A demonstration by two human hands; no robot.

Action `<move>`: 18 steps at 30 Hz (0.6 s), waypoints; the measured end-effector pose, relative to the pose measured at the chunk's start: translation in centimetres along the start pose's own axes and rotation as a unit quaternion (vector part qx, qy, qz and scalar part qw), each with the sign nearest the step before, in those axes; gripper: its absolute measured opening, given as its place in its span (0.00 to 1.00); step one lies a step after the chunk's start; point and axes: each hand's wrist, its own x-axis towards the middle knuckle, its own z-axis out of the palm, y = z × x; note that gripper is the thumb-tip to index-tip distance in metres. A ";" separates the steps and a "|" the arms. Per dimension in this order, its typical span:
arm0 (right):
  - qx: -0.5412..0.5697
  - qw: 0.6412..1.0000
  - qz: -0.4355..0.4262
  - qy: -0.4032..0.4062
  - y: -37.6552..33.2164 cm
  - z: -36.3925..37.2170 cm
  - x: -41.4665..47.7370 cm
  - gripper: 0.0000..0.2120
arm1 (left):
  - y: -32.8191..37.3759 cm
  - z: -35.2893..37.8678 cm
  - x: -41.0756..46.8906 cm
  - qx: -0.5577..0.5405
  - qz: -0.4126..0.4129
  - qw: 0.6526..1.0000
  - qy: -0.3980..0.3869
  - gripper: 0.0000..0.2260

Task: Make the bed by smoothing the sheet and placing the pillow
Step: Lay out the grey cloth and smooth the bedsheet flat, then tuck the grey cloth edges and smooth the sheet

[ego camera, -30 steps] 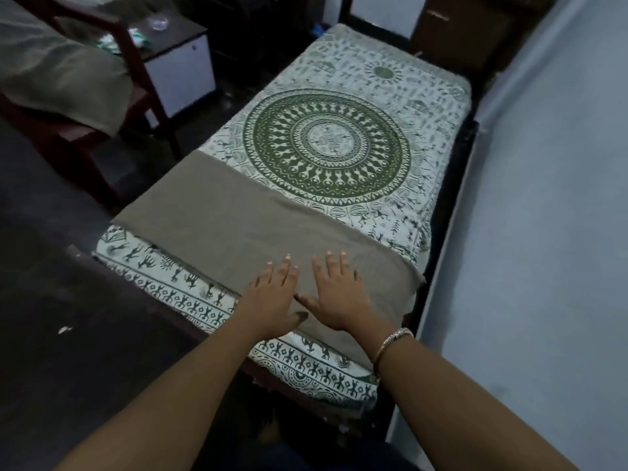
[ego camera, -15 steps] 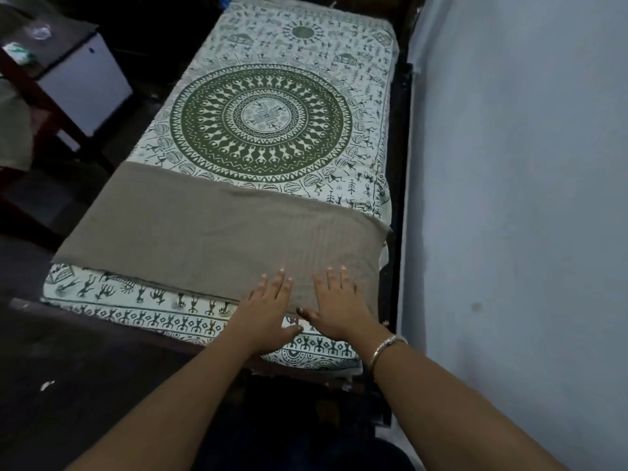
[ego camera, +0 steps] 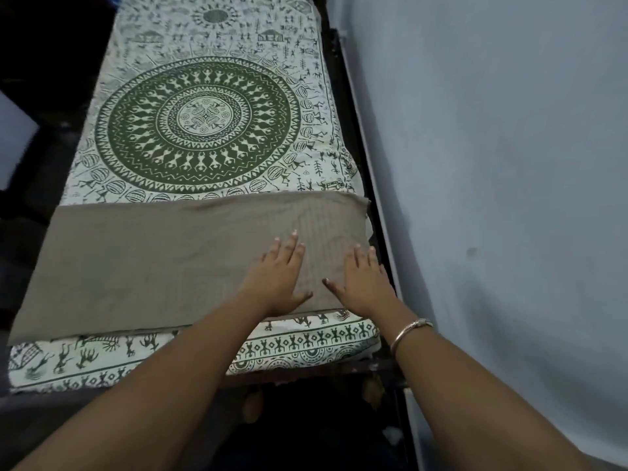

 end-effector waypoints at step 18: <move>0.084 0.992 0.044 -0.087 12.5 18.4 3.2 0.34 | 10.4 19.0 8.5 -0.061 0.055 0.989 -0.125 0.37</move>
